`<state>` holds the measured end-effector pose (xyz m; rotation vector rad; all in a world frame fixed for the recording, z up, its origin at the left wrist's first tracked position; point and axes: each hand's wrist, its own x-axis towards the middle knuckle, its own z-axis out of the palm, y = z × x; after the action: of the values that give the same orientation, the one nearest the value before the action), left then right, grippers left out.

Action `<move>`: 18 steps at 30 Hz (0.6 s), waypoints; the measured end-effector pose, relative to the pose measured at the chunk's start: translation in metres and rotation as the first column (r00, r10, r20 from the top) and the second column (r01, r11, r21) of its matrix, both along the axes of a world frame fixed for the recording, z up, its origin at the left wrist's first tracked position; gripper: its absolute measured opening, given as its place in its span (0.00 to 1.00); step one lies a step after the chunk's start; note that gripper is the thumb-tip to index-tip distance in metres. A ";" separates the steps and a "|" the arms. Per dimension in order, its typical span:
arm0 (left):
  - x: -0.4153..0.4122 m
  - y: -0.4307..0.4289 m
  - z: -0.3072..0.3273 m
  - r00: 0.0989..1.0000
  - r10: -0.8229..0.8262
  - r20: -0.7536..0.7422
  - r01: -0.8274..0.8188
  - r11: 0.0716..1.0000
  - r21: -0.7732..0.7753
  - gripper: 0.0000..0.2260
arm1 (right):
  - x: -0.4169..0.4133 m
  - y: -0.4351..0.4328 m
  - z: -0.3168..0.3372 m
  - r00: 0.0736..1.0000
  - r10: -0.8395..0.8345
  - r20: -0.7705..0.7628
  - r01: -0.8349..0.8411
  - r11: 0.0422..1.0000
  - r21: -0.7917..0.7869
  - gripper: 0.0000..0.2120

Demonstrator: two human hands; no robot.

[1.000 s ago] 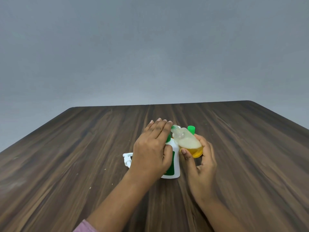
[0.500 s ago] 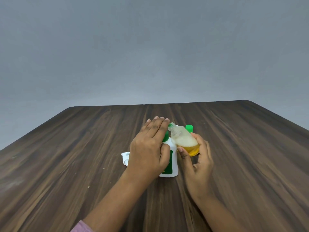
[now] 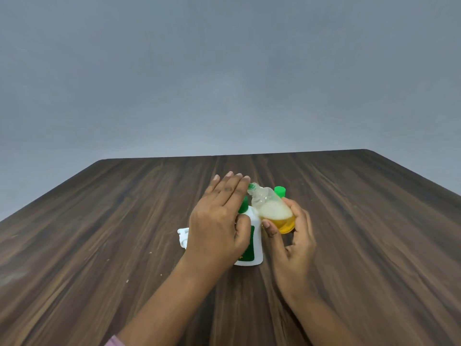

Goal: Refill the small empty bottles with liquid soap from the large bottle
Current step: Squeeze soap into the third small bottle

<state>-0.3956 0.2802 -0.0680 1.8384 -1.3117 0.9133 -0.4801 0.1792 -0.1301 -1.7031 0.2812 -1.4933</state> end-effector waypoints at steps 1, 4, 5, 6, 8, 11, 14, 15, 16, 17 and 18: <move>0.001 -0.001 -0.004 1.000 0.000 0.001 0.000 1.000 0.000 0.24 | -0.001 0.000 -0.001 1.000 0.002 -0.009 -0.002 1.000 0.003 0.24; 0.004 -0.004 -0.007 1.000 0.000 0.009 0.000 1.000 0.006 0.23 | -0.006 -0.001 -0.002 1.000 0.002 -0.020 -0.002 1.000 0.005 0.24; 0.004 -0.004 -0.007 1.000 0.000 0.008 0.000 1.000 0.004 0.23 | -0.006 -0.001 -0.002 1.000 0.006 -0.019 -0.005 1.000 0.008 0.24; 0.003 -0.004 -0.006 1.000 -0.001 0.006 0.001 1.000 -0.003 0.23 | -0.006 0.000 -0.002 1.000 0.013 -0.017 -0.013 1.000 0.014 0.24; 0.000 -0.002 -0.004 1.000 -0.004 0.007 0.004 1.000 -0.023 0.24 | -0.004 0.002 0.000 1.000 0.026 -0.008 -0.026 0.999 0.021 0.24; -0.001 -0.002 0.001 1.000 0.005 0.024 -0.004 1.000 -0.030 0.24 | -0.002 0.002 0.003 1.000 0.024 0.003 -0.024 1.000 0.013 0.24; 0.000 -0.004 -0.002 1.000 0.009 0.011 -0.009 0.999 -0.032 0.24 | -0.001 0.001 0.002 1.000 0.021 0.004 -0.021 1.000 0.010 0.23; 0.001 -0.005 -0.005 1.000 0.008 -0.002 -0.008 0.999 -0.034 0.24 | -0.001 0.001 0.002 1.000 0.017 -0.001 -0.017 1.000 0.012 0.23; 0.001 -0.006 -0.008 1.000 0.008 -0.015 -0.008 0.999 -0.035 0.24 | -0.001 0.001 0.001 1.000 0.011 -0.009 -0.011 1.000 0.014 0.23; 0.002 -0.006 -0.011 1.000 0.007 -0.025 -0.007 0.999 -0.034 0.24 | -0.002 0.001 0.000 1.000 0.005 -0.018 -0.004 1.000 0.014 0.24; 0.003 -0.006 -0.013 0.999 0.004 -0.033 -0.005 0.999 -0.034 0.24 | -0.002 0.001 0.000 1.000 0.002 -0.026 -0.002 1.000 0.010 0.24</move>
<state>-0.3927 0.2738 -0.0808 1.8236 -1.2645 0.8990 -0.4822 0.1802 -0.1305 -1.7154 0.3009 -1.4665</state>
